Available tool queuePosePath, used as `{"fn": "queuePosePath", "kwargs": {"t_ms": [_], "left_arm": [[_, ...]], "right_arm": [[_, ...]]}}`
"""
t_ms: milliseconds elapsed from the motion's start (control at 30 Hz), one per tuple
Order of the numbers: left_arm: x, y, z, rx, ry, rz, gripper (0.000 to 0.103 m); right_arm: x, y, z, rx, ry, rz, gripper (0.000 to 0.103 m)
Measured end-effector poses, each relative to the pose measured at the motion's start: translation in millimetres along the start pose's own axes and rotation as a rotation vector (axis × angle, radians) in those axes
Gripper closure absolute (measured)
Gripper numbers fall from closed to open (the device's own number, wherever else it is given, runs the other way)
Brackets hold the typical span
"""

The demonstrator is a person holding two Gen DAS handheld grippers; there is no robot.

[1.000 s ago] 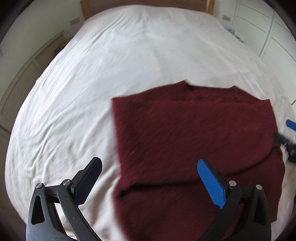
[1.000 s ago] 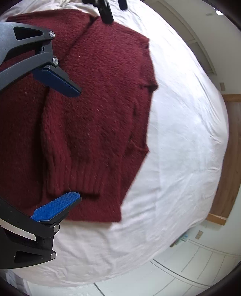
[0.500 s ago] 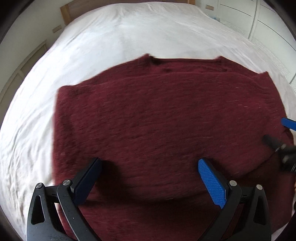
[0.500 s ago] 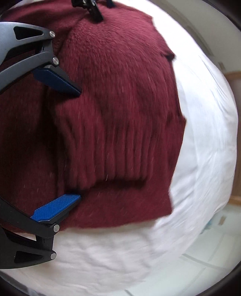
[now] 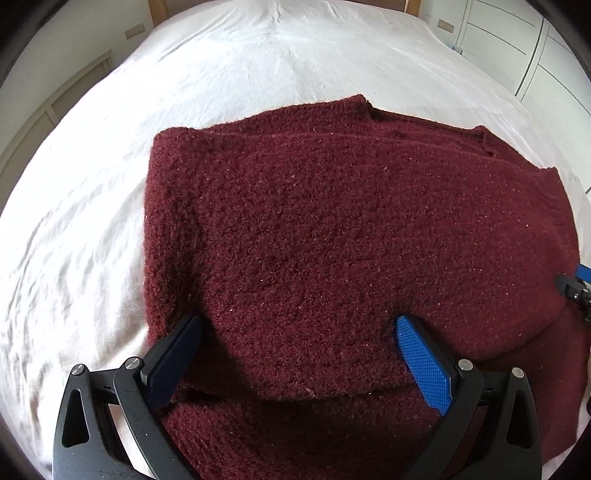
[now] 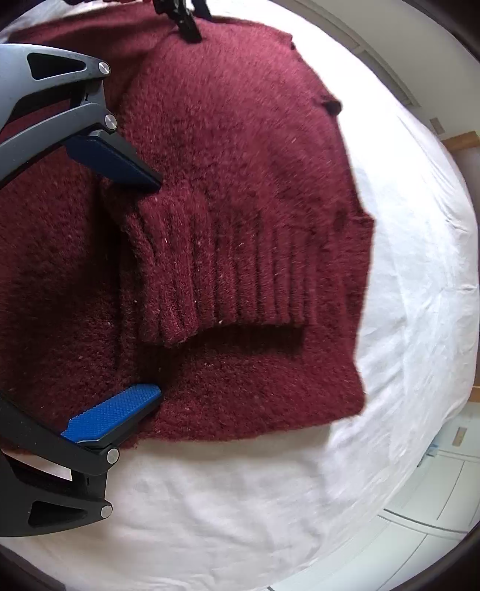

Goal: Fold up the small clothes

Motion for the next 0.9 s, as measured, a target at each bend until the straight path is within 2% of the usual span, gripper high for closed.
{"fn": "queuePosePath", "kwargs": {"t_ms": [133,333,467,567,700,800,900], "left_arm": [[4.2,-4.2,18.4,0.023,0.006,0.039,0.001],[-7.9,0.2,75.7,-0.024,0.031,0.050,0.001],[-10.2,28.0,104.9,-0.020,0.041,0.045,0.001],[-22.2,52.2,110.8,0.017,0.026,0.024,0.001],[-32.1,84.9,117.9,0.025,-0.005,0.035,0.001],[-31.4,110.2,121.7,0.038,-0.006,0.063,0.001],[-30.4,137.3,119.4,0.060,-0.012,0.092,0.001]], "right_arm": [[-9.5,-0.7,33.1,-0.045,0.004,0.003,0.001],[-28.3,16.5,91.0,-0.101,0.024,-0.030,0.001],[-46.8,41.8,117.0,-0.114,0.035,-0.072,0.001],[-53.7,67.9,124.2,-0.097,0.040,-0.080,0.001],[-64.2,108.9,127.5,-0.057,0.053,-0.103,0.001],[-63.5,138.0,118.3,-0.008,0.033,-0.112,0.001],[-66.1,164.4,101.9,0.050,0.065,-0.092,0.001]]}}
Point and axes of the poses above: each gripper's, at about its wrist camera, not at the fingertips, and z roughly against the way its jaws point, x to its left, y to its underside, the point moved 8 cm from there along -z, roughly the way its jaws point, and after that the axes turned 15 degrees about y, right-handed, at the moved point
